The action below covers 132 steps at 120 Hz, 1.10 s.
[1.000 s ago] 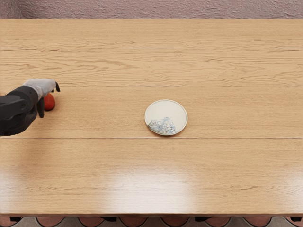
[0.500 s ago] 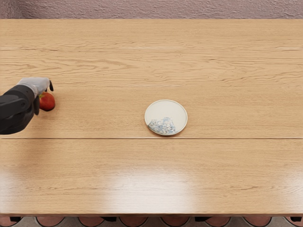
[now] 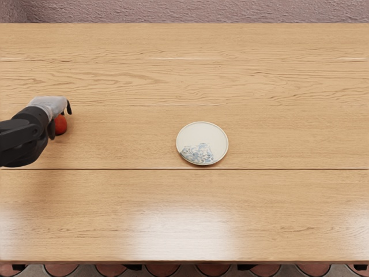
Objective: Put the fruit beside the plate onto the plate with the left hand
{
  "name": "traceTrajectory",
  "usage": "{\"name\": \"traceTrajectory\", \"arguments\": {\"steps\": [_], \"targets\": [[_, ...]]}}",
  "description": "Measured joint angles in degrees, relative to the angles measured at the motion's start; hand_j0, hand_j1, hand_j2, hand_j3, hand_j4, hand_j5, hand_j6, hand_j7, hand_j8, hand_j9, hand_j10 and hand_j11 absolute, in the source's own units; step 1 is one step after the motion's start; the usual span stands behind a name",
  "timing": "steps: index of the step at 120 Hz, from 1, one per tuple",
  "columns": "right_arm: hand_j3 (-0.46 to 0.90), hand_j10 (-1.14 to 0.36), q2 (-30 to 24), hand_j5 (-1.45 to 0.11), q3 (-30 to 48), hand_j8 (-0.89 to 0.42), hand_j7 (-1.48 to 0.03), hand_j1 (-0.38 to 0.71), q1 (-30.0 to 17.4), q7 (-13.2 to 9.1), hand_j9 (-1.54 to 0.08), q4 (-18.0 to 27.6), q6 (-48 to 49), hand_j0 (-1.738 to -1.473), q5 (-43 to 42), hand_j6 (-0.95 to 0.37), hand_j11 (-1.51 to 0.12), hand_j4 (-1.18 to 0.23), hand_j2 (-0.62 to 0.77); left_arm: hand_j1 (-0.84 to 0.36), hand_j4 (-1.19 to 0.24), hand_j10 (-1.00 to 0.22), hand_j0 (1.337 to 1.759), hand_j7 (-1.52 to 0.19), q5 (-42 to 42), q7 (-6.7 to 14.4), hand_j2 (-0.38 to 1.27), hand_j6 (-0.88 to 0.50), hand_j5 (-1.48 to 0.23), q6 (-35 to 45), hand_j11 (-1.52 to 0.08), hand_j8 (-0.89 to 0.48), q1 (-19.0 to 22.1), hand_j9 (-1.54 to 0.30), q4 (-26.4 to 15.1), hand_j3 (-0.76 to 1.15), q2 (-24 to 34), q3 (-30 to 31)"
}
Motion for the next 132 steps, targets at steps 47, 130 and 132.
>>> {"name": "traceTrajectory", "arguments": {"steps": [47, 130, 132], "targets": [[0.00, -0.02, 0.00, -0.02, 0.00, -0.02, -0.02, -0.33, 0.00, 0.00, -0.02, 0.00, 0.00, -1.658, -0.01, -0.02, -0.02, -0.02, 0.00, -0.26, -0.63, -0.58, 1.654, -0.72, 0.56, 0.01, 0.06, -0.44, -0.66, 0.29, -0.75, -0.44, 1.26, -0.75, 0.16, 0.00, 0.00, 0.14], [0.00, -0.02, 0.00, -0.02, 0.00, -0.02, -0.02, -0.33, 0.00, 0.00, -0.02, 0.11, 0.00, -1.658, -0.02, -0.02, -0.02, -0.02, 0.00, -0.37, -0.59, -0.53, 1.645, -1.00, -0.36, 0.04, 0.23, -0.27, -1.01, -1.21, -1.04, -0.28, -4.52, -1.02, -0.74, 0.00, -7.53, 0.12], [0.00, -0.02, 0.00, -0.02, 0.00, -0.02, -0.02, -0.33, 0.00, 0.00, -0.02, 0.12, 0.00, -1.658, -0.02, -0.02, -0.02, -0.02, 0.00, -0.36, -0.59, -0.53, 1.645, -1.00, -0.35, 0.04, 0.23, -0.27, -1.01, -1.43, -1.04, -0.27, -4.88, -1.02, -0.89, 0.00, -7.78, 0.12]]}}
